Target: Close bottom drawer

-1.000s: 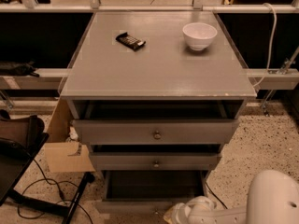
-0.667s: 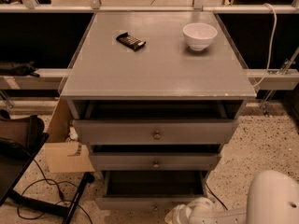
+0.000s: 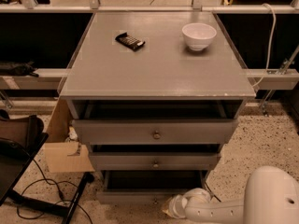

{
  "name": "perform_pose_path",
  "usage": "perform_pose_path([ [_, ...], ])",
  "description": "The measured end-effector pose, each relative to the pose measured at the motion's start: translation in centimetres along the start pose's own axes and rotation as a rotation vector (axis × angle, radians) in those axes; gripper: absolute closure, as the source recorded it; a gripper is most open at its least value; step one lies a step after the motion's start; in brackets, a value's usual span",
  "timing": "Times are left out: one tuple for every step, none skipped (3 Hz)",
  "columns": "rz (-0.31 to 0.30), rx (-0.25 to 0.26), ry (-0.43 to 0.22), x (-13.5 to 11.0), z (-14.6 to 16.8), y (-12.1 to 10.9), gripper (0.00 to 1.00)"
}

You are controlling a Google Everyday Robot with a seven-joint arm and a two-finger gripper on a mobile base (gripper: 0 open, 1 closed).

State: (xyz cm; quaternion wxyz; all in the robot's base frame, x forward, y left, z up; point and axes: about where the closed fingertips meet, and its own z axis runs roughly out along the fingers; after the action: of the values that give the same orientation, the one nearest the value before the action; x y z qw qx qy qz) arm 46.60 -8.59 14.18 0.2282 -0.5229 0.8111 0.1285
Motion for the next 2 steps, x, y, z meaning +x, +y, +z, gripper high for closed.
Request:
perform_pose_path([
  [-0.015, 0.035, -0.020, -2.63, -0.01, -2.62, 1.00],
  [-0.015, 0.035, -0.020, -2.56, -0.05, -2.58, 1.00],
])
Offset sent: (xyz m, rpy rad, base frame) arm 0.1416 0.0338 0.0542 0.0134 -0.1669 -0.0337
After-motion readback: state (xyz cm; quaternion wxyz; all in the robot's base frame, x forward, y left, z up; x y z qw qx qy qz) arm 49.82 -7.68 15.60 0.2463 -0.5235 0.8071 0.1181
